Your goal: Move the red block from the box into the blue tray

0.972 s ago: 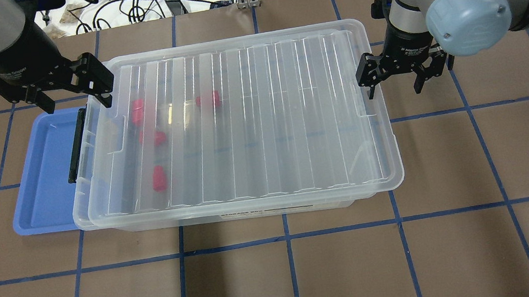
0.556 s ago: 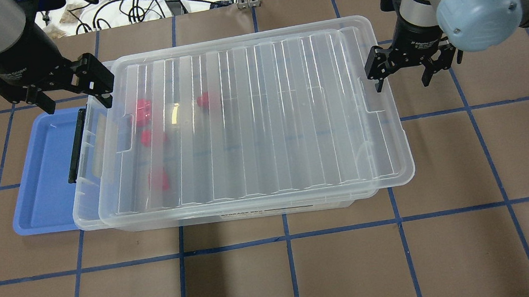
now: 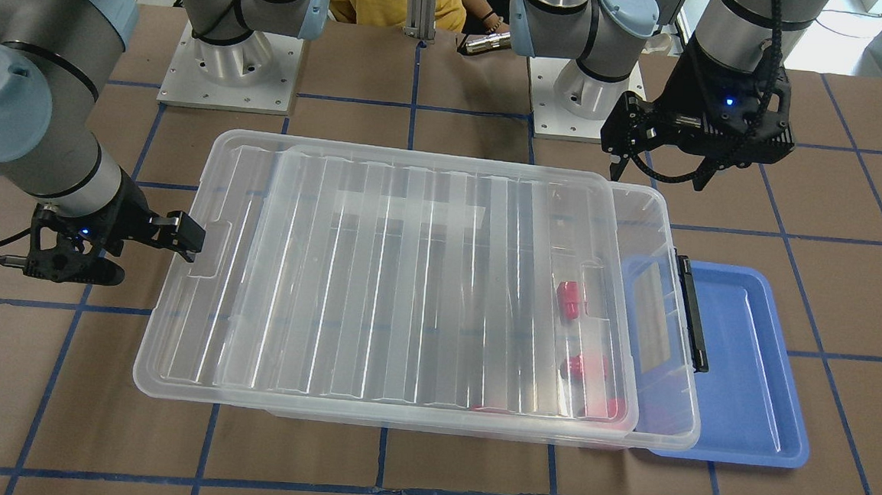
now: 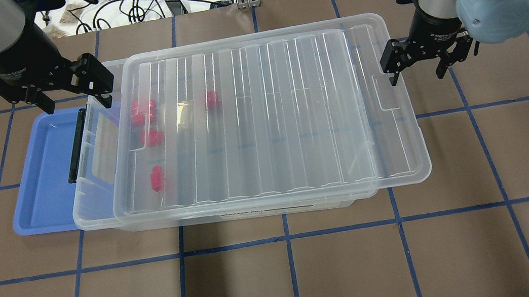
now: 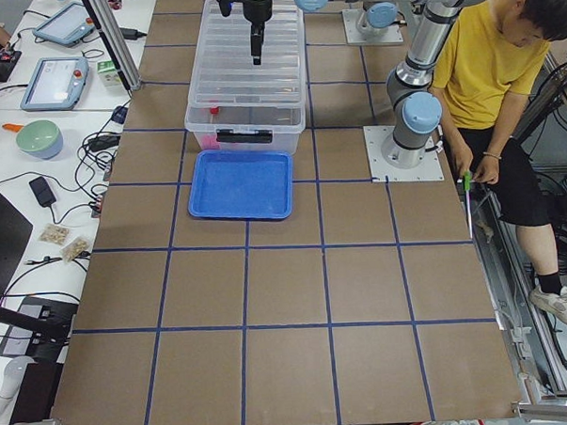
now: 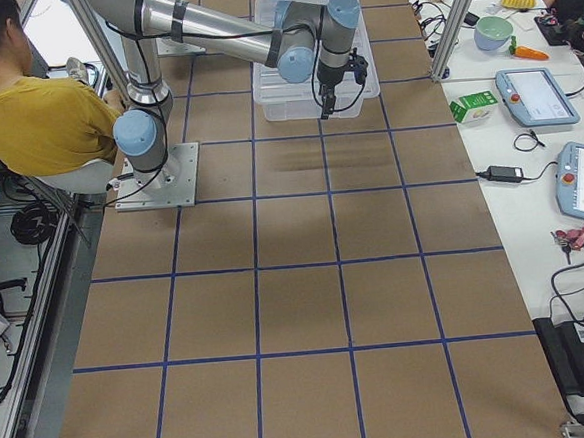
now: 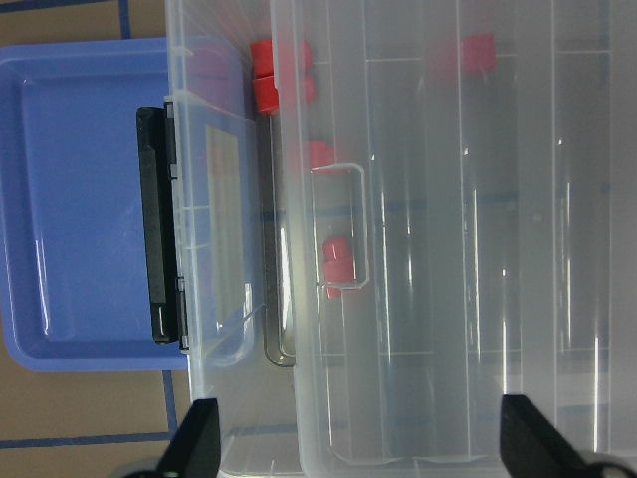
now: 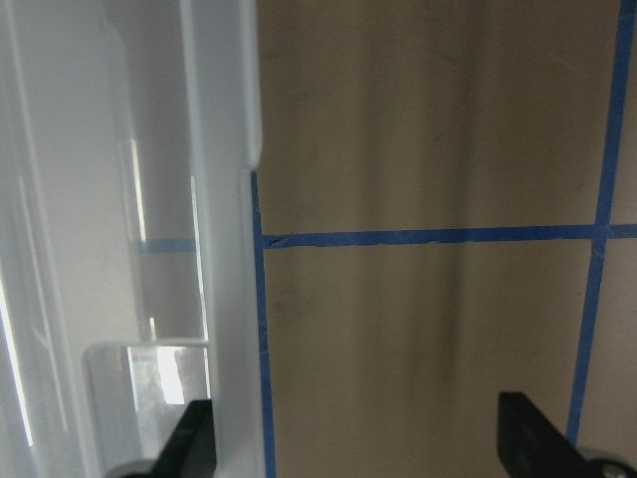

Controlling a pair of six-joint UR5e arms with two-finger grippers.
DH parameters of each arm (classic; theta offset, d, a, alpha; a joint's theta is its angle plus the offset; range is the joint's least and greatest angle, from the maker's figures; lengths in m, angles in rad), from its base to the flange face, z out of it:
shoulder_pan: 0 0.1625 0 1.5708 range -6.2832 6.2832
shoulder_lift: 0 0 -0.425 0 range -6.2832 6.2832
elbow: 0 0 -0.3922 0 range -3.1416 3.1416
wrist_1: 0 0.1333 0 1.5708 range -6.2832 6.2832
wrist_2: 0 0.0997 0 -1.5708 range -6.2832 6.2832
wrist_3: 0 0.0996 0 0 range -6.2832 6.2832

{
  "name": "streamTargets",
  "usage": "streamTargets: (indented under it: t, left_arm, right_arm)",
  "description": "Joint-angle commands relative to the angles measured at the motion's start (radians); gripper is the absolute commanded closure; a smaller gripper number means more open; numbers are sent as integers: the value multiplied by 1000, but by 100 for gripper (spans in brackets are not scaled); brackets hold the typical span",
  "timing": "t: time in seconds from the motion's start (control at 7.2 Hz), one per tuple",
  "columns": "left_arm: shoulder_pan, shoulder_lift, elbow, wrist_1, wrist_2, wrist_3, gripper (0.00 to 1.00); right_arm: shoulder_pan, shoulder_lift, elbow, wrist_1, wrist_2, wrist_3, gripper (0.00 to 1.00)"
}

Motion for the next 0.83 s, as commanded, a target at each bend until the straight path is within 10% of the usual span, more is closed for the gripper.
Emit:
streamTargets:
  t: [0.0, 0.69]
  left_arm:
    - [0, 0, -3, 0, 0, 0, 0]
    - [0, 0, -3, 0, -3, -5, 0]
  right_arm:
    - [-41, -4, -5, 5, -57, -37, 0]
    - [-74, -4, -11, 1, -66, -101, 0]
